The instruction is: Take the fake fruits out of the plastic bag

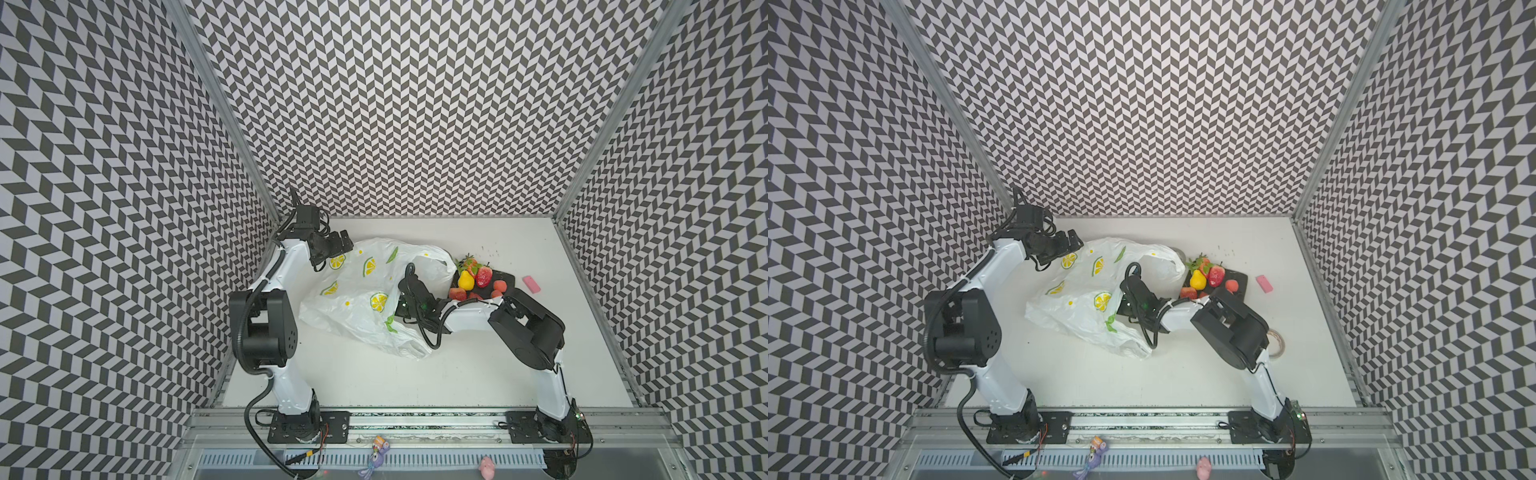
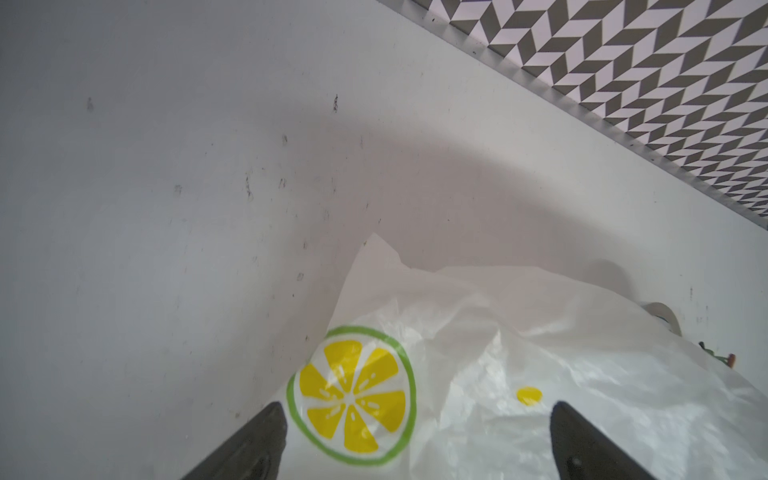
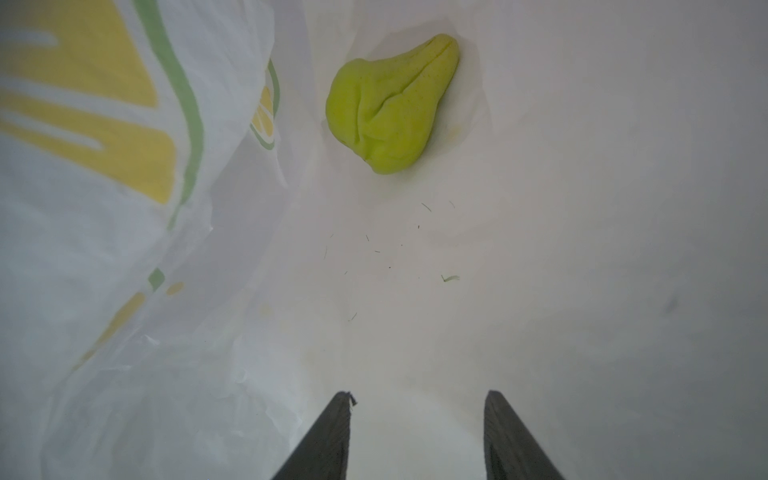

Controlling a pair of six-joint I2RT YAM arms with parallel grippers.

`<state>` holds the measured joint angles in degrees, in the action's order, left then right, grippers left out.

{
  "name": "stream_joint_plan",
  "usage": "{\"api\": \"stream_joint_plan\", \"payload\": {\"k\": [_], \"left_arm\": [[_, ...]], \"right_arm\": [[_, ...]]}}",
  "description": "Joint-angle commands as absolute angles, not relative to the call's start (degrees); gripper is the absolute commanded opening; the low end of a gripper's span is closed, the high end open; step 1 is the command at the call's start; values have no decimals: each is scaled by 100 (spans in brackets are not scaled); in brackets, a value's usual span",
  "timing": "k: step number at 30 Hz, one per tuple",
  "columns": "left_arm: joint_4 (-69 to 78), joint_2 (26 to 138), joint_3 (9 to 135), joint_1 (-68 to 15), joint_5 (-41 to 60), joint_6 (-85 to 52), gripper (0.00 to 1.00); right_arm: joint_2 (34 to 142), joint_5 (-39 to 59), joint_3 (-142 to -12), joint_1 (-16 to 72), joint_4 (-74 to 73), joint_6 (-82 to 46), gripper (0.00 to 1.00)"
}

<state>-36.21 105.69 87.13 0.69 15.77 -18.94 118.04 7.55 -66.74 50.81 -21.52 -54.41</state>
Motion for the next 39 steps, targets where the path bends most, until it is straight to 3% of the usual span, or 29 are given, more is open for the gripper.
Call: {"api": "stream_joint_plan", "payload": {"k": [1,5,7,10,17,18,24,30,35,38,39], "left_arm": [[-3324,10945,8991,287,2011,-1679,100],[-3388,11477,9122,338,2572,-1491,100],[-3234,11548,8975,334,2777,-1485,94],[-3023,11575,8786,334,3000,-1516,74],[-2767,11378,8615,325,3282,-1540,3],[-2731,11299,8618,315,3301,-1517,0],[-2682,10514,8634,8,3230,-958,0],[-2262,9454,7881,-241,3290,-571,0],[-2268,9575,7660,-203,3089,-563,0],[-2328,9839,7723,-185,2846,-643,13],[-2325,9877,7755,-184,2703,-703,24]], "right_arm": [[11641,824,-6768,5071,-2408,-5422,51],[11694,859,-6874,5069,-2347,-5405,51],[11713,892,-6920,5071,-2325,-5375,51],[11734,914,-6947,5071,-2307,-5357,51],[11704,908,-6946,5065,-2237,-5304,51],[11688,890,-6932,5064,-2224,-5299,51],[11347,800,-6499,4980,-2206,-5163,51],[10796,716,-5830,4723,-2138,-4880,51],[10701,736,-5687,4667,-2033,-4790,52],[10710,782,-5718,4670,-2013,-4821,52],[10712,791,-5722,4675,-2013,-4825,52]]}}
